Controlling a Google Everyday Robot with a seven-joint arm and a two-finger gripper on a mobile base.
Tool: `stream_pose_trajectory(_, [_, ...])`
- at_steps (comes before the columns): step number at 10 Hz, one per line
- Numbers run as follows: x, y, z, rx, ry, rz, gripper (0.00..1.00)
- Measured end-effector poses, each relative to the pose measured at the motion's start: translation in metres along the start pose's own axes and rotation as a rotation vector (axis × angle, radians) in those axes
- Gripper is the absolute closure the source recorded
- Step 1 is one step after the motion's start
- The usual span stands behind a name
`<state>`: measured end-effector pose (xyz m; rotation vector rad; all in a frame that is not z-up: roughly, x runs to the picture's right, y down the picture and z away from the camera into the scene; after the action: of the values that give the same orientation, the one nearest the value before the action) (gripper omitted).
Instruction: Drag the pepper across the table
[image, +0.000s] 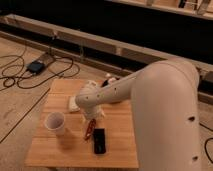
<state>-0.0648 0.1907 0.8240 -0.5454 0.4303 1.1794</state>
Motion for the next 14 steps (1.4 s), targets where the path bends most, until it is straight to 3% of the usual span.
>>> stream_pose_trajectory(6, [-0.001, 0.006, 0.015, 0.005, 0.001, 0.005, 0.29])
stream_pose_trajectory(7, [-0.001, 0.006, 0.017, 0.004, 0.004, 0.007, 0.33])
stream_pose_trajectory(13, [0.002, 0.006, 0.019, -0.022, 0.013, 0.020, 0.95])
stream_pose_trajectory(14, [0.001, 0.006, 0.018, -0.027, 0.011, 0.021, 0.99])
